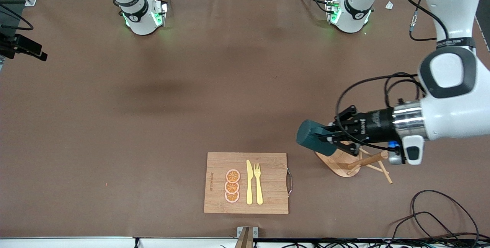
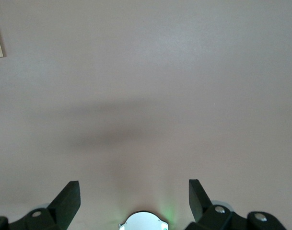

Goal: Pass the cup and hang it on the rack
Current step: 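Lift the mug by its handle with the left gripper toward the rack, then hang the mug handle onto a rack peg with the left gripper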

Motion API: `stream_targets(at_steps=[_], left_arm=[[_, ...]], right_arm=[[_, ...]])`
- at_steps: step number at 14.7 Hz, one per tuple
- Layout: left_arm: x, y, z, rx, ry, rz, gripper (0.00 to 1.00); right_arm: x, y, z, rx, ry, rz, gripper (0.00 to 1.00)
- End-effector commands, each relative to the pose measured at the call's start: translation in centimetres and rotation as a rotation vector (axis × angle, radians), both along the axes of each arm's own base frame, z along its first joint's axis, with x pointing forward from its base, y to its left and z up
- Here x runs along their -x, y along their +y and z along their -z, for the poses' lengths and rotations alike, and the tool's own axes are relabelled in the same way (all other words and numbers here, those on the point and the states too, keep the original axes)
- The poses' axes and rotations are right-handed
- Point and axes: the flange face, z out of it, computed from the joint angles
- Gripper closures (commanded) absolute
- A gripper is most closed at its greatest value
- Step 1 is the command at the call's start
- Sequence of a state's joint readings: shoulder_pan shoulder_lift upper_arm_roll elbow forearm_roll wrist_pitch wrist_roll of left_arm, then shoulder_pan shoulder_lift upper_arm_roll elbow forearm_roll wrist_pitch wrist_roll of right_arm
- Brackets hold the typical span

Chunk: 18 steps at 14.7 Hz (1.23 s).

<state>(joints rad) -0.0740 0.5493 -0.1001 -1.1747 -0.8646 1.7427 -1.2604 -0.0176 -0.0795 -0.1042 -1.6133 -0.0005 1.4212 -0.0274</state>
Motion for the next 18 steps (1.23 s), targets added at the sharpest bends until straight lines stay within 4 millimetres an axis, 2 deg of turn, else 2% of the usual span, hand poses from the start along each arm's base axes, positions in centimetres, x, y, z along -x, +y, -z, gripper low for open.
stream_targets(at_steps=[1, 3, 5, 9, 12, 14, 16, 18], left_arm=[[0.0, 2.1, 0.6, 0.072, 0.009, 0.029, 0.88], [-0.1, 2.8, 1.7, 0.094, 0.017, 0.037, 0.89], [-0.1, 3.2, 3.2, 0.108, 0.016, 0.075, 0.89], [-0.1, 7.4, 6.9, 0.127, -0.017, 0.125, 0.89], [-0.2, 10.2, 8.3, 0.138, -0.021, 0.137, 0.89], [-0.4, 11.2, 9.2, 0.141, -0.045, 0.146, 0.89], [-0.7, 13.6, 10.6, 0.144, -0.054, 0.13, 0.89], [-0.9, 15.1, 11.6, 0.152, -0.08, 0.135, 0.88]], right_arm=[[0.6, -0.5, -0.6, -0.001, -0.007, -0.002, 0.0], [0.6, -0.4, -0.6, -0.001, -0.009, -0.004, 0.0], [0.4, 0.6, -0.6, 0.001, -0.012, -0.024, 0.0], [0.3, 0.7, -0.7, 0.001, -0.019, -0.024, 0.0], [0.2, 0.7, -0.8, 0.0, -0.027, -0.024, 0.0], [0.2, 0.8, -0.8, -0.004, -0.031, -0.025, 0.0], [0.2, 0.9, -0.8, -0.014, -0.035, -0.024, 0.0], [0.1, 0.9, -0.8, -0.016, -0.035, -0.024, 0.0]])
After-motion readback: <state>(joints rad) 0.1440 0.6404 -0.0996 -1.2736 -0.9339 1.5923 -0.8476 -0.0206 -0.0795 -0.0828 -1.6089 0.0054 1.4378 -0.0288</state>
